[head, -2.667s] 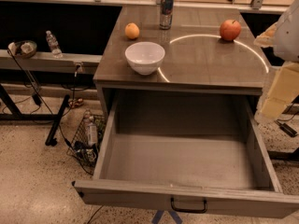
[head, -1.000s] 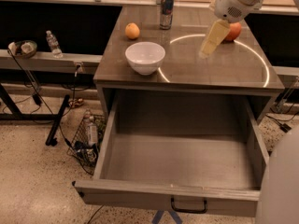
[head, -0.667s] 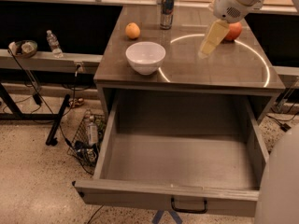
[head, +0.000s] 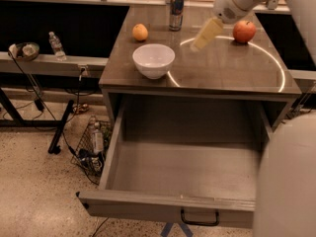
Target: Place redbull can into top drawer
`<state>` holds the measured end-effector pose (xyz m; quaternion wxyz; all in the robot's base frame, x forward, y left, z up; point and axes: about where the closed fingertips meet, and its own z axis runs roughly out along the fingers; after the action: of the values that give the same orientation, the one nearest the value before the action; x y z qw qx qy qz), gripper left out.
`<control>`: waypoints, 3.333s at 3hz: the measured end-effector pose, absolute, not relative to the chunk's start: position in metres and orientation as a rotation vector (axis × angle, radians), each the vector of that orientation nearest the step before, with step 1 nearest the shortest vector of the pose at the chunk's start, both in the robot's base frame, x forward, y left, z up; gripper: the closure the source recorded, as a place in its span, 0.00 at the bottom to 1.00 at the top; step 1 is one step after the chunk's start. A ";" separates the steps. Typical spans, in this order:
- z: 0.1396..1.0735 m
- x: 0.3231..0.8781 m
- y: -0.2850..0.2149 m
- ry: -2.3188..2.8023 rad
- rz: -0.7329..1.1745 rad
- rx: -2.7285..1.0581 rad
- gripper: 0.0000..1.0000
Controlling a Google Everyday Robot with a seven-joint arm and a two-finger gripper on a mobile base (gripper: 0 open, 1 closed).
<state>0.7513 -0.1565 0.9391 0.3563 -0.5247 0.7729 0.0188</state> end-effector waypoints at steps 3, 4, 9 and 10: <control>0.954 0.916 -0.109 1.874 0.093 -0.818 0.00; 0.948 0.915 -0.109 1.885 0.110 -0.815 0.00; 0.919 0.980 -0.099 1.698 0.275 -0.481 0.00; 0.914 0.998 -0.090 1.688 0.221 -0.467 0.23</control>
Offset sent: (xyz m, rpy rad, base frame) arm 0.1993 0.0528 0.0490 0.4111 -0.2727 -0.2461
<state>0.9982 -0.0898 0.9142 0.6351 -0.2046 0.7385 0.0968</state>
